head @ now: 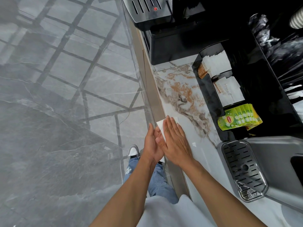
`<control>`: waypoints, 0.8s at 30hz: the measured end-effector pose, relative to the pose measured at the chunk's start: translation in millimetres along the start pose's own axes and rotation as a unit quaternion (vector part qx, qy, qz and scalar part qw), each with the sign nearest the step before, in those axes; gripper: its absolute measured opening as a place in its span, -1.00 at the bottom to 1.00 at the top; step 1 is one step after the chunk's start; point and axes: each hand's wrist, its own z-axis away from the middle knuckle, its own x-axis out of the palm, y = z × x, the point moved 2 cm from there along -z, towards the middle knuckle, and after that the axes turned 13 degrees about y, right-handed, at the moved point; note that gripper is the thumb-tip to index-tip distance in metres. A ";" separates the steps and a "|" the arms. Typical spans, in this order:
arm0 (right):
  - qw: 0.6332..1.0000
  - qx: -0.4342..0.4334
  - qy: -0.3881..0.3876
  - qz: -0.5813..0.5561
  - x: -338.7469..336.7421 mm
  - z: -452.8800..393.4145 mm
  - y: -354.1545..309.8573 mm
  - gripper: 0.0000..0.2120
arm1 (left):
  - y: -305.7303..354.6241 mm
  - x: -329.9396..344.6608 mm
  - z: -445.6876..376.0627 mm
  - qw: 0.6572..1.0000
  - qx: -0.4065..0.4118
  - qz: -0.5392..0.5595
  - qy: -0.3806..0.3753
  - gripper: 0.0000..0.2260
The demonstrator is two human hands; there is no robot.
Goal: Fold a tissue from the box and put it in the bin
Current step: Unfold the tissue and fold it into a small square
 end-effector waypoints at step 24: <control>0.999 -0.019 -0.040 0.009 6.3 -3.0 -20.3 -0.25 | 1.8 -12.4 -2.2 0.998 -0.060 0.006 0.007 -0.62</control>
